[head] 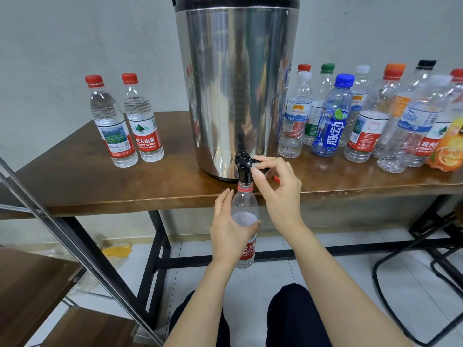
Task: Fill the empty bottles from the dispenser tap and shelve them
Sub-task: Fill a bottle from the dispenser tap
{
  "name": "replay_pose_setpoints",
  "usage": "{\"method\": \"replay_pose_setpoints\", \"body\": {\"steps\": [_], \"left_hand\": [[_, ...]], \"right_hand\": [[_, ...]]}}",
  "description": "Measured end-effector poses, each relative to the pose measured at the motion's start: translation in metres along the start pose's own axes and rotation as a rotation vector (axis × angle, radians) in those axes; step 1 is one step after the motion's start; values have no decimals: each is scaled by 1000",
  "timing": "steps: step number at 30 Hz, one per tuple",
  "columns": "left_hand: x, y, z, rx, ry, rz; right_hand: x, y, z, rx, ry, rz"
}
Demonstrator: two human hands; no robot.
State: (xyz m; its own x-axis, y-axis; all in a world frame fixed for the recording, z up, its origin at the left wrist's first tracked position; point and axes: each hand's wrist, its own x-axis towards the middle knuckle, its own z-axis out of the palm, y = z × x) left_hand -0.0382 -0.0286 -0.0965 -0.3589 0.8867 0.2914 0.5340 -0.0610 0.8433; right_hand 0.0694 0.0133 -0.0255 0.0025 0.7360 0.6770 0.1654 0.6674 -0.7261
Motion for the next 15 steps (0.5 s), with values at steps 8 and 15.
{"method": "replay_pose_setpoints", "body": {"steps": [8,15], "left_hand": [[0,0,0,-10,-1,3],[0,0,0,-22,-1,2]], "right_hand": [[0,0,0,-6,4,1],[-1,1,1,-9,14,-9]]}}
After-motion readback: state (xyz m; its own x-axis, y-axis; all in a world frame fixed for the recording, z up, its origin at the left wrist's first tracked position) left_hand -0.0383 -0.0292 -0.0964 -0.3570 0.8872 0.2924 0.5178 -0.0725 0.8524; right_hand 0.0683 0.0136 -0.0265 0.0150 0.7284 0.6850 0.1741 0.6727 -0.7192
